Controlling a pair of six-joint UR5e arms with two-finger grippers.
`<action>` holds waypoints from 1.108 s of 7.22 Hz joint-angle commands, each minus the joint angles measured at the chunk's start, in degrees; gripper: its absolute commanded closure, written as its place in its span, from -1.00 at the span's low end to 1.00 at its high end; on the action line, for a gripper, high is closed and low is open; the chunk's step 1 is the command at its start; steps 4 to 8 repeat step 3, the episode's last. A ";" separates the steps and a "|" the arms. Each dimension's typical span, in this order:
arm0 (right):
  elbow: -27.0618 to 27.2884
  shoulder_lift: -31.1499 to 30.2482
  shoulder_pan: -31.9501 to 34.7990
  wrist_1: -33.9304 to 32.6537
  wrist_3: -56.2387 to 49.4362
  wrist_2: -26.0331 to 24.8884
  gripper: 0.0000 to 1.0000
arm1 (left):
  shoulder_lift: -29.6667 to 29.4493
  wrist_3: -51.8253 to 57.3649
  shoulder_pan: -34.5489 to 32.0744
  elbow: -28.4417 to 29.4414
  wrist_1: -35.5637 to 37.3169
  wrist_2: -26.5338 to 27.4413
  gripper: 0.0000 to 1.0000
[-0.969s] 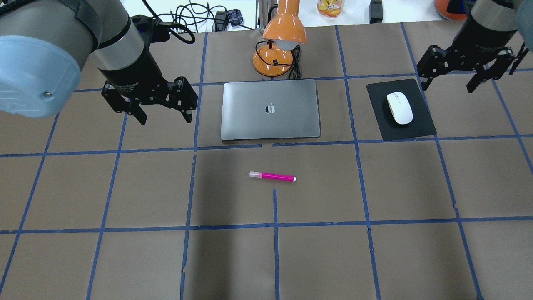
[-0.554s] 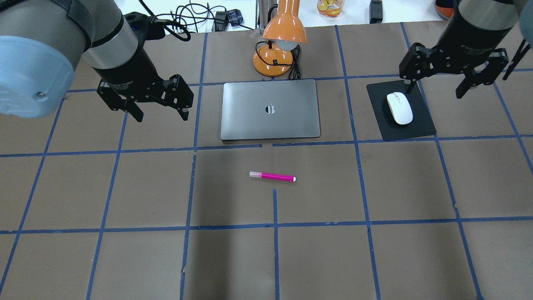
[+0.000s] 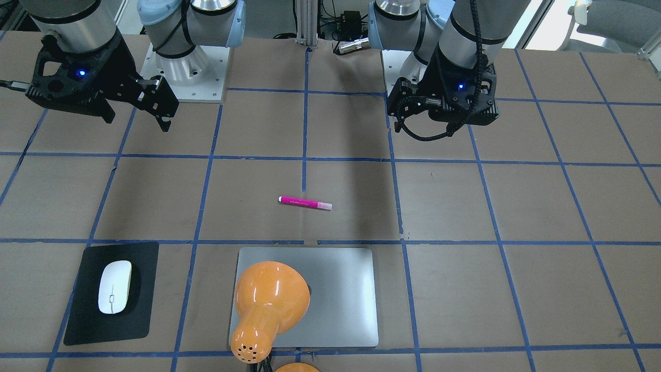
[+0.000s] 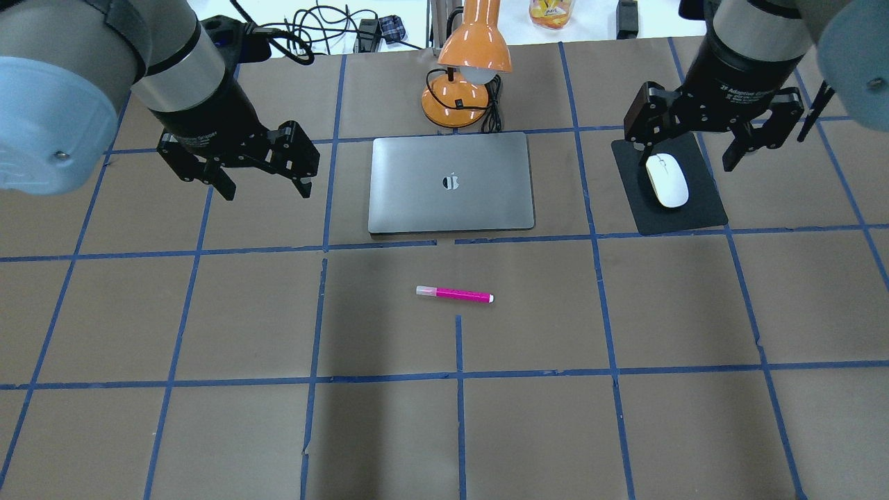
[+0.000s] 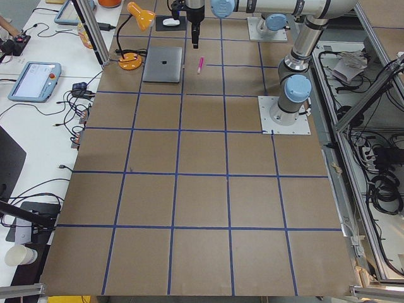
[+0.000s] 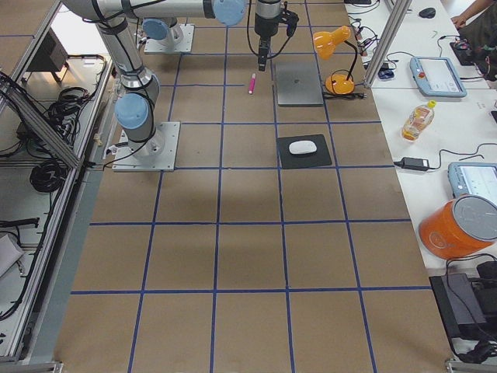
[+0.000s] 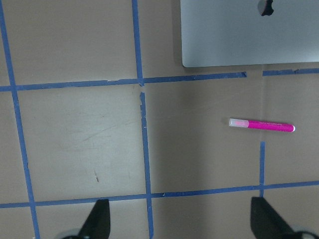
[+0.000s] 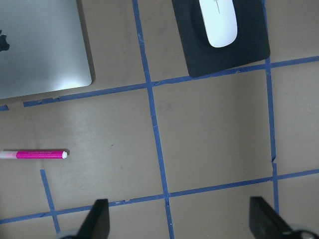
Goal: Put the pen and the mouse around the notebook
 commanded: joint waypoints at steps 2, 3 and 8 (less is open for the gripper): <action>0.12 0.10 0.27 0.07 -0.06 0.27 -1.00 | 0.24 0.00 0.01 0.03 -0.02 0.12 -1.00; 0.12 0.10 0.27 0.07 -0.06 0.36 -1.00 | 0.24 0.00 0.01 -0.32 -0.02 0.04 -1.00; 0.12 0.10 0.27 0.07 -0.06 0.36 -1.00 | 0.24 0.00 0.01 -0.32 -0.02 0.04 -1.00</action>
